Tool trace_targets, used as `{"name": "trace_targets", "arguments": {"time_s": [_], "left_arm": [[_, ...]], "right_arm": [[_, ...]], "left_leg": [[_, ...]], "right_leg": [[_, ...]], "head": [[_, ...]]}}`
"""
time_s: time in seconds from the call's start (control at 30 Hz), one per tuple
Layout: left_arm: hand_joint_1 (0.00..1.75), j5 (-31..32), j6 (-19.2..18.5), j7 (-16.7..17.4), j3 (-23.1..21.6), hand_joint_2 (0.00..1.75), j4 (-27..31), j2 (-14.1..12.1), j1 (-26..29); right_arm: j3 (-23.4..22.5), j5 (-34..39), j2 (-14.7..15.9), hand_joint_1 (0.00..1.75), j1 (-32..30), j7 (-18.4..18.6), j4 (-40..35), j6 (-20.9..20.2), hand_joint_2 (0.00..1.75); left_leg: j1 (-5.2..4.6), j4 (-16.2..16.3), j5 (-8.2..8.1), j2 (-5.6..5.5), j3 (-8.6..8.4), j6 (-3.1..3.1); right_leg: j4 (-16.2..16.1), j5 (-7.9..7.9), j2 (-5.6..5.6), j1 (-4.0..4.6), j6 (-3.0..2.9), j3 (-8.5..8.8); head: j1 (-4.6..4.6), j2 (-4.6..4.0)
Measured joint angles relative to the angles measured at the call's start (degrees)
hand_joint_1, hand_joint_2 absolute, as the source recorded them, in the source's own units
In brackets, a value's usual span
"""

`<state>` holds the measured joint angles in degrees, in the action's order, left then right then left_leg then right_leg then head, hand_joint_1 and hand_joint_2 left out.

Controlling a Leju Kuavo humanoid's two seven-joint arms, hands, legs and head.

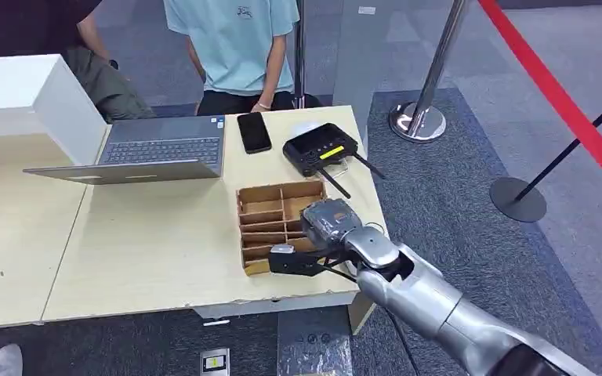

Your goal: Pass the card to the sensor for recognition and then transmit it.

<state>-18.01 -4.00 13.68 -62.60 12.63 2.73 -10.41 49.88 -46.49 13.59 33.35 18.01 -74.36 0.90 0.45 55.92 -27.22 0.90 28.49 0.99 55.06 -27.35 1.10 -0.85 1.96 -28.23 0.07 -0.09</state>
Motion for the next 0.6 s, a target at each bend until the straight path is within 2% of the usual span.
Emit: {"name": "trace_targets", "arguments": {"time_s": [0.6], "left_arm": [[0.00,0.6,0.0,0.0,0.1,1.75,0.0,0.0,0.0]], "right_arm": [[0.1,-0.3,-2.3,1.75,3.5,-1.8,0.3,0.7,1.75]], "left_leg": [[0.00,0.0,0.00,0.01,0.01,0.00]], "right_leg": [[0.0,0.00,0.00,0.00,0.00,-0.01]], "head": [[0.00,0.00]]}}
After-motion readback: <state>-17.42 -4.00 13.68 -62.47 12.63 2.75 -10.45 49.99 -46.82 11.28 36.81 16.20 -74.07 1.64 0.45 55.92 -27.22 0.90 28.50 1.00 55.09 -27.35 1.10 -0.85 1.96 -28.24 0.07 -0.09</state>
